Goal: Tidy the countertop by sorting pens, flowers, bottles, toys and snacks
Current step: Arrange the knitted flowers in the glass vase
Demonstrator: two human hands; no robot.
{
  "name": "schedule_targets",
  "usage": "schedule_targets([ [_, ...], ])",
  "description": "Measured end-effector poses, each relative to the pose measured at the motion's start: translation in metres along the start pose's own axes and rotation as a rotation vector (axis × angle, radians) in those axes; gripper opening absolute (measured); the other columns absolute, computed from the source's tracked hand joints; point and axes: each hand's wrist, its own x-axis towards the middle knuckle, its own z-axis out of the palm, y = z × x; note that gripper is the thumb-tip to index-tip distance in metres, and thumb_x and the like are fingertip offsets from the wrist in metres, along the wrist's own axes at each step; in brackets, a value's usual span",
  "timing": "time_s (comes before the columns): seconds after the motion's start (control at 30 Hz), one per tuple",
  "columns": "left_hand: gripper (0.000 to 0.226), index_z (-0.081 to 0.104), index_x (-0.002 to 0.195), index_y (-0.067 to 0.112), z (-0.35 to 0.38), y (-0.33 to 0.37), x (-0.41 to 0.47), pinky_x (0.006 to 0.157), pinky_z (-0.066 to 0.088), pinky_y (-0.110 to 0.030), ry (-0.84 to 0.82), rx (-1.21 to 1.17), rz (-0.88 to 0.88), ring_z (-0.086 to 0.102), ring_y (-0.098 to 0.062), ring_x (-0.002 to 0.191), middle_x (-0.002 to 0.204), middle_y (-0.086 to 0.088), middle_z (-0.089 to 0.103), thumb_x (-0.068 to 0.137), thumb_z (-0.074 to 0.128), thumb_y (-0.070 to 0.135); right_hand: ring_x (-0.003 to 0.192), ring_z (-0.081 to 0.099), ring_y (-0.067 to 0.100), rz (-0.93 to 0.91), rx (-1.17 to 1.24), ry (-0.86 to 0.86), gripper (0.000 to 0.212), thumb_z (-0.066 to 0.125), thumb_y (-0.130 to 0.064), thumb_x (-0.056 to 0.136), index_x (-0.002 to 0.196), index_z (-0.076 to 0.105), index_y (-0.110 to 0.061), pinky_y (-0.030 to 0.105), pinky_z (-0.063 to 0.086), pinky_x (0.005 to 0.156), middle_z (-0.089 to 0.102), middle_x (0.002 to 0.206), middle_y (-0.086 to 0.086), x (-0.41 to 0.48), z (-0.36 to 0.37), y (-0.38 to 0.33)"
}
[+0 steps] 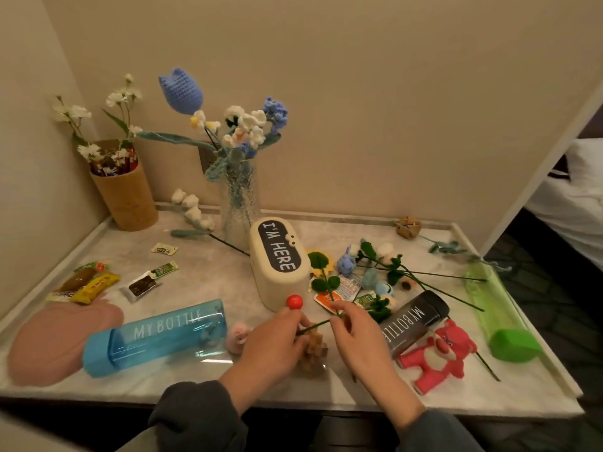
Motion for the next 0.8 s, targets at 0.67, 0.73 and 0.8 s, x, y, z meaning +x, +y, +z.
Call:
schedule_targets([
  [0.67,0.015,0.056,0.102,0.018,-0.006,0.038,0.043,0.058,0.039,-0.017,0.109,-0.893,0.010,0.045,-0.003,0.061,0.071,0.007,0.050,0.101,0.041,0.013,0.103,0.062,-0.005,-0.200,0.291,0.018,0.031,0.051,-0.021,0.096,0.121,0.060,-0.037,0.020,0.050,0.087,0.067,0.110,-0.020,0.038,-0.034,-0.016],
  [0.73,0.018,0.056,0.101,0.013,-0.011,0.038,0.049,0.057,0.040,-0.020,0.131,-0.973,-0.104,0.039,-0.004,0.055,0.066,0.005,0.044,0.102,0.038,0.016,0.095,0.063,0.001,-0.104,0.246,0.047,0.023,0.050,-0.023,0.097,0.118,0.053,-0.034,0.028,0.053,0.082,0.066,0.104,-0.016,0.048,-0.028,-0.012],
  [0.8,0.023,0.056,0.098,0.012,-0.015,0.036,0.049,0.041,0.031,-0.018,0.136,-1.036,-0.160,0.033,-0.004,0.043,0.056,0.004,0.039,0.103,0.035,0.020,0.092,0.062,0.009,-0.016,0.031,0.006,0.019,0.051,-0.026,0.095,0.113,0.053,-0.029,0.035,0.053,0.080,0.063,0.100,-0.012,0.059,-0.022,-0.002],
])
